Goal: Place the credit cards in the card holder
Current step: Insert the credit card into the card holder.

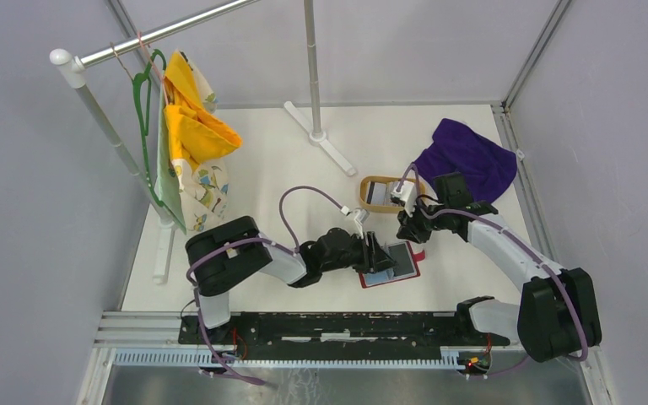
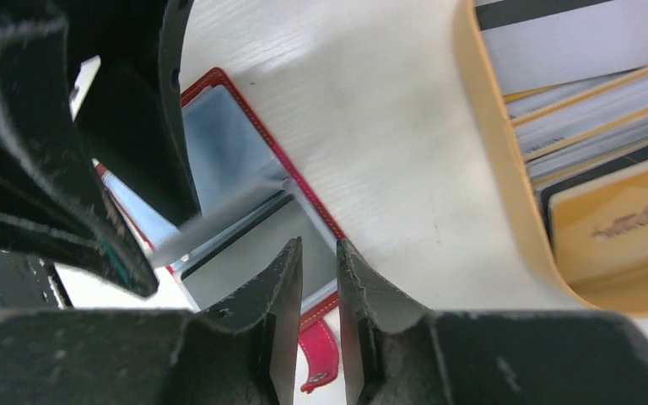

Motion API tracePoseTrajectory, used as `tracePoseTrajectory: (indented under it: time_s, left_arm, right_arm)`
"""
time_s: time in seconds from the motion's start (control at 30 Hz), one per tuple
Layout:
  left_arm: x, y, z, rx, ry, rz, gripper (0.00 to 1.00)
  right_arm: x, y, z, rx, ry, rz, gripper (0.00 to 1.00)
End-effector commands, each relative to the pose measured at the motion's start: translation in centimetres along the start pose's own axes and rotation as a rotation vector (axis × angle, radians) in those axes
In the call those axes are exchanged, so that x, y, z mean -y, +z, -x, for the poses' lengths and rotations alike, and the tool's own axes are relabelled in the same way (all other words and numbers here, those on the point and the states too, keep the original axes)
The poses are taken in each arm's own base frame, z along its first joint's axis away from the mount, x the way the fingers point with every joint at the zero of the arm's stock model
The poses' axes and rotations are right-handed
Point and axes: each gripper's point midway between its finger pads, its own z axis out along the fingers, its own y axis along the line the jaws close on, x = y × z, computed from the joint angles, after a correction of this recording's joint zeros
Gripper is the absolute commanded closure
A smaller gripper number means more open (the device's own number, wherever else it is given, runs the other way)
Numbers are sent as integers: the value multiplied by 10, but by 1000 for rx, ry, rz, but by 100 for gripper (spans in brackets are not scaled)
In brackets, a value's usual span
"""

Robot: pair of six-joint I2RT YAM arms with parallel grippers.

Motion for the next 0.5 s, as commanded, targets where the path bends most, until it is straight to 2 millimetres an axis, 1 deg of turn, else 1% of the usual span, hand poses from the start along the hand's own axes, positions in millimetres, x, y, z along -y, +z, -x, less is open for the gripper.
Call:
tracePoseTrajectory:
  time_s: [0.0, 0.1, 0.23, 0.33, 0.47]
  left_arm:
    - [36, 21, 6, -2, 28, -100, 46]
    - [41, 33, 3, -19, 32, -115, 44]
    - [44, 34, 3, -17, 36, -128, 43]
    - [46, 26, 11, 17, 74, -124, 43]
    - [50, 5, 27, 88, 159, -105, 43]
  right_arm:
    - [21, -12, 18, 65, 7, -100, 73]
    - [35, -21, 18, 83, 38, -176, 71]
    - [44, -35, 23, 133, 47, -236, 66]
    - [45, -42, 29, 172, 35, -249, 65]
    - [40, -48, 37, 218, 7, -230, 65]
